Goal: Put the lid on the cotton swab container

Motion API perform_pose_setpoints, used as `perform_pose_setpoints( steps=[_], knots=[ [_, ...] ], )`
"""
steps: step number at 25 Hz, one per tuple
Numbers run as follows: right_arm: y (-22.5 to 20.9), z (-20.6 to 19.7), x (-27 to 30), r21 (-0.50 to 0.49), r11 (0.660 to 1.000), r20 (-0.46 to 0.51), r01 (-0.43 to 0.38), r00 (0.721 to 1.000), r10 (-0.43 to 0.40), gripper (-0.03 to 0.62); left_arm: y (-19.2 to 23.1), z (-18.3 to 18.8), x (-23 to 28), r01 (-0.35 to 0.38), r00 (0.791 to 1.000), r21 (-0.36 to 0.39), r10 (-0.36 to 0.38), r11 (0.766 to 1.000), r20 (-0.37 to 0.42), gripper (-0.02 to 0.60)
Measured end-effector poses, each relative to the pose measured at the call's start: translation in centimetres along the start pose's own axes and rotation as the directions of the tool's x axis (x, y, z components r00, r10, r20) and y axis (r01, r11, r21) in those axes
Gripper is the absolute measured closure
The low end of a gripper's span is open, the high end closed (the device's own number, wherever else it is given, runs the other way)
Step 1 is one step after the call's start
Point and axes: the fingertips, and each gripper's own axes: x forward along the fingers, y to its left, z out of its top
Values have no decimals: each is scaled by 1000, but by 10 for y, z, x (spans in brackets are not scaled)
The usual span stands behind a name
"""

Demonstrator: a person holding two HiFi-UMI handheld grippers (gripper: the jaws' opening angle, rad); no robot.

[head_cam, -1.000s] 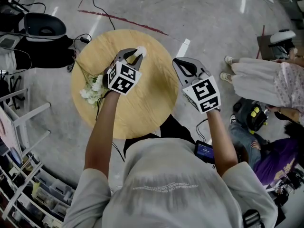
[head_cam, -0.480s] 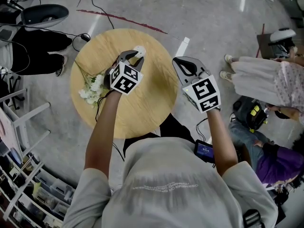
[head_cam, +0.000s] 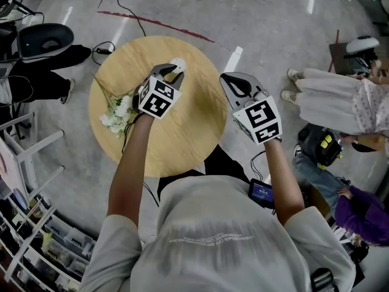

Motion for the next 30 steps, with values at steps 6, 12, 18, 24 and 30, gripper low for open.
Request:
perform_pose_setpoints(
  steps=[6, 12, 18, 24, 30],
  knots=[
    [-2, -3, 2, 4, 1000, 0, -8, 1000, 8, 568, -1, -1, 4, -13, 1000, 24, 13, 1000, -21, 468],
    [4, -1, 4, 5, 1000, 13, -23, 1000, 23, 568, -2, -3, 4, -31, 998, 77, 35, 997, -51, 468],
    [4, 5, -5, -6, 1000, 33, 1, 999, 0, 568, 1, -4, 3, -26, 999, 53, 29, 998, -44, 468],
    [8, 21, -34, -35, 996, 58, 78, 995, -75, 568, 7, 19, -41, -59, 989, -18, 61, 998, 136, 531],
    [46, 55, -63, -110, 979, 97, 169, 983, -158, 568, 30, 44, -145, -91, 910, -121, 132, 988, 393, 565]
  ],
)
